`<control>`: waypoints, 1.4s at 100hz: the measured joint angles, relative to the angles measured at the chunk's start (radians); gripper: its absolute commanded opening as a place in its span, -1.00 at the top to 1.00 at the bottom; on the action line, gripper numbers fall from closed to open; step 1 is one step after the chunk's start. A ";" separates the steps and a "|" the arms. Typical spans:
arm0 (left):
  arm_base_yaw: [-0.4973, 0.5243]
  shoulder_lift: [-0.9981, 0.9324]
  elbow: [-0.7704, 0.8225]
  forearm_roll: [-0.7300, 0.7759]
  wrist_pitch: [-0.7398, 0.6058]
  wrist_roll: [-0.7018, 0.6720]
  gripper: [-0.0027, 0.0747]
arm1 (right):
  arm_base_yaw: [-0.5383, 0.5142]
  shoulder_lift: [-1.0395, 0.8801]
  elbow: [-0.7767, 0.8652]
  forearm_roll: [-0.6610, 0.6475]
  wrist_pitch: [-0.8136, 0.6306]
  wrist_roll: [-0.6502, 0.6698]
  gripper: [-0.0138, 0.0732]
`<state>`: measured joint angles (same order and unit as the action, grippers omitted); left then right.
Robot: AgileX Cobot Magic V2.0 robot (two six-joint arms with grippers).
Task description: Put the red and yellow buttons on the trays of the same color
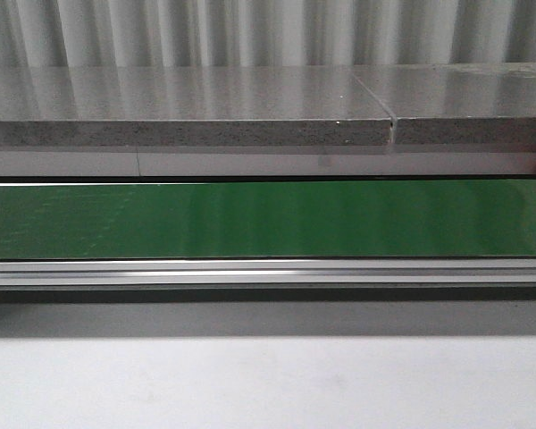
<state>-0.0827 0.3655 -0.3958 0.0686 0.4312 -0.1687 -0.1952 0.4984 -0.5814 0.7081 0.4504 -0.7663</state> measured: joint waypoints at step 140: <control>0.383 1.102 -0.455 0.135 -0.105 -0.389 -0.67 | 0.000 0.000 0.000 0.000 0.002 0.000 0.84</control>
<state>0.3002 1.4680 -0.8507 0.2040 0.3266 -0.5578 -0.1952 0.4984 -0.5814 0.7081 0.4526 -0.7663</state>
